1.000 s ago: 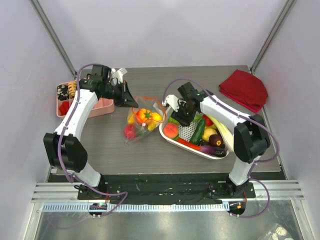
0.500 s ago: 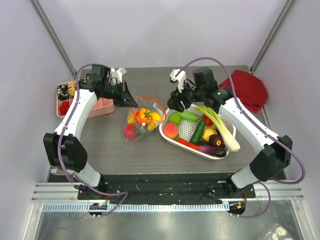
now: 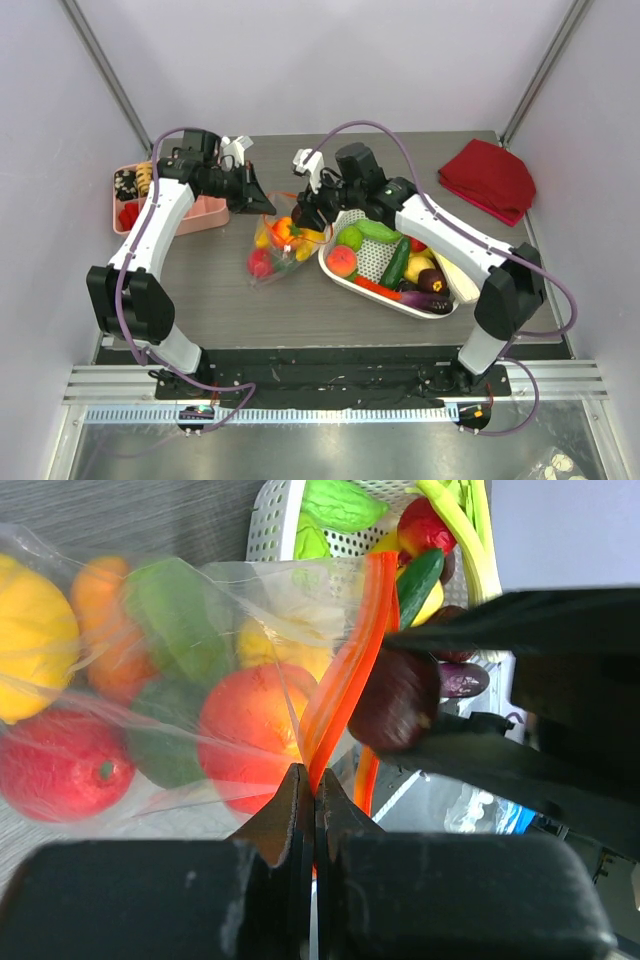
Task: Place the food in the zip-top bag and seal the zipper
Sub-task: Place the fake fruit in the zipper food storage bag.
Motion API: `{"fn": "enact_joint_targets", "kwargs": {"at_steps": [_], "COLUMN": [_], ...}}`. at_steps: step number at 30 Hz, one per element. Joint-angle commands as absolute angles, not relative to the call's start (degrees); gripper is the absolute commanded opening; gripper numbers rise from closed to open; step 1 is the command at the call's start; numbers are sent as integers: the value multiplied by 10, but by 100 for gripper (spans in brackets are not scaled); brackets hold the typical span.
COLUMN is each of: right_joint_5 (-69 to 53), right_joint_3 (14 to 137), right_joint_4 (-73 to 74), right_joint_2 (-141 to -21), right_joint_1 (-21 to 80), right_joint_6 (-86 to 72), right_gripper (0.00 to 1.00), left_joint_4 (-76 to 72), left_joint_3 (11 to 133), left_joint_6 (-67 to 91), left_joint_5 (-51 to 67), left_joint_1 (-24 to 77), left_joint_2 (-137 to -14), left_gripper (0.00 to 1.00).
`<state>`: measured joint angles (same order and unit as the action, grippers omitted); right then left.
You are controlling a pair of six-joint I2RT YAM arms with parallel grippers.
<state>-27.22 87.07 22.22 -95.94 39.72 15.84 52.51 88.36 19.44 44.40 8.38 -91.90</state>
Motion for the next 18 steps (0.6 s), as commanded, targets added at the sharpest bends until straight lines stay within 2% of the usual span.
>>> {"fn": "enact_joint_targets", "kwargs": {"at_steps": [1, 3, 4, 7, 12, 18], "right_joint_5": [-214, -197, -194, -197, -184, -163], "right_joint_3": [901, 890, 888, 878, 867, 817], "right_joint_4": [178, 177, 177, 181, 201, 206], "right_joint_2": [-967, -967, -964, -947, -902, -870], "right_joint_1": [407, 410, 411, 411, 410, 352], "right_joint_6": [163, 168, 167, 158, 146, 102], "right_gripper": [51, 64, 74, 88, 92, 81], "left_joint_4": [507, 506, 506, 502, 504, 513], "left_joint_3": [887, 887, 886, 884, 887, 886], "left_joint_6": [201, 206, 207, 208, 206, 191], "left_joint_5": [466, 467, 468, 468, 468, 468], "left_joint_1": [80, 80, 80, 80, 80, 80], "left_joint_2": [-907, -910, -910, -910, -911, -908], "left_gripper": [0, 0, 0, 0, 0, 0]}}
